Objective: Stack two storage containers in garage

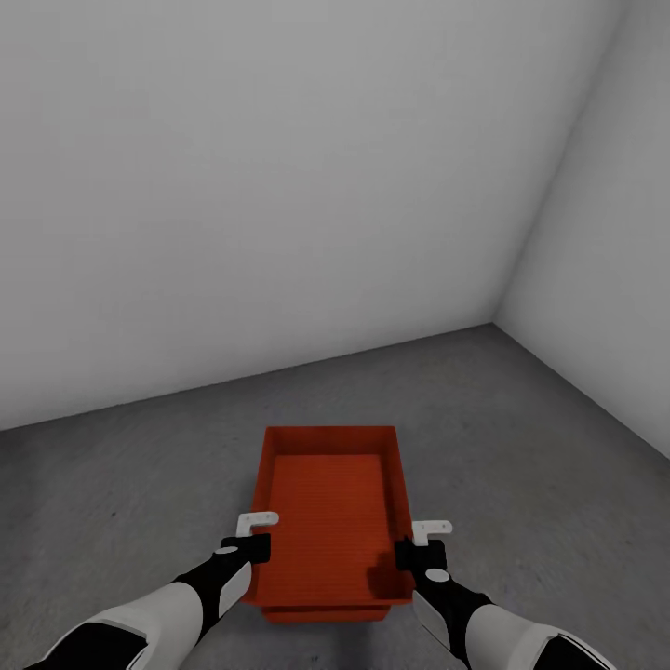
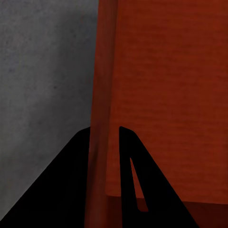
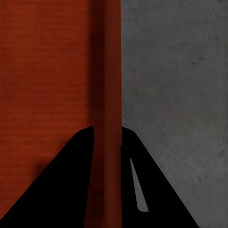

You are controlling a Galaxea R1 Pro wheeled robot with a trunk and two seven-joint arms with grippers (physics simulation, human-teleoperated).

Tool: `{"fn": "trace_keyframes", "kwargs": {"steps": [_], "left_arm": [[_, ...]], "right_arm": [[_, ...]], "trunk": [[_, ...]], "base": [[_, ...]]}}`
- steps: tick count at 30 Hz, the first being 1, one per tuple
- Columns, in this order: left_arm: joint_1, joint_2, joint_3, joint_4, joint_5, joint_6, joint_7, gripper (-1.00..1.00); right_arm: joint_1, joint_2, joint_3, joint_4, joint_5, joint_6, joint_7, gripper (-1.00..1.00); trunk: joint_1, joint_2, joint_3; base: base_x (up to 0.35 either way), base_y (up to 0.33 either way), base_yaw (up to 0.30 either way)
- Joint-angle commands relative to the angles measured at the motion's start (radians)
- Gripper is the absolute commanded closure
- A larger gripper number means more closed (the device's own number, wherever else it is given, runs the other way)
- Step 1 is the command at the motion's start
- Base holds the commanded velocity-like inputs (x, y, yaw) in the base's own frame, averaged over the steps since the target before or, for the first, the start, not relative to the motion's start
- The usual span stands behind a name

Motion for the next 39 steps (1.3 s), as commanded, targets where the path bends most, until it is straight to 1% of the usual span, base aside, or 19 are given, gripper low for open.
{"fn": "trace_keyframes", "kwargs": {"steps": [1,39], "left_arm": [[-0.002,0.012,0.062,-0.002,-0.003,-0.028,0.08,1.0],[-0.002,0.01,0.065,-0.002,-0.002,-0.028,0.08,1.0]], "right_arm": [[0.0,0.0,0.02,0.0,-0.011,0.003,0.008,1.0],[0.0,0.0,0.02,0.0,-0.011,0.003,0.008,1.0]], "trunk": [[0.0,-0.001,-0.001],[0.0,-0.001,-0.001]], "base": [[0.0,0.0,0.0],[0.0,0.016,0.0]]}}
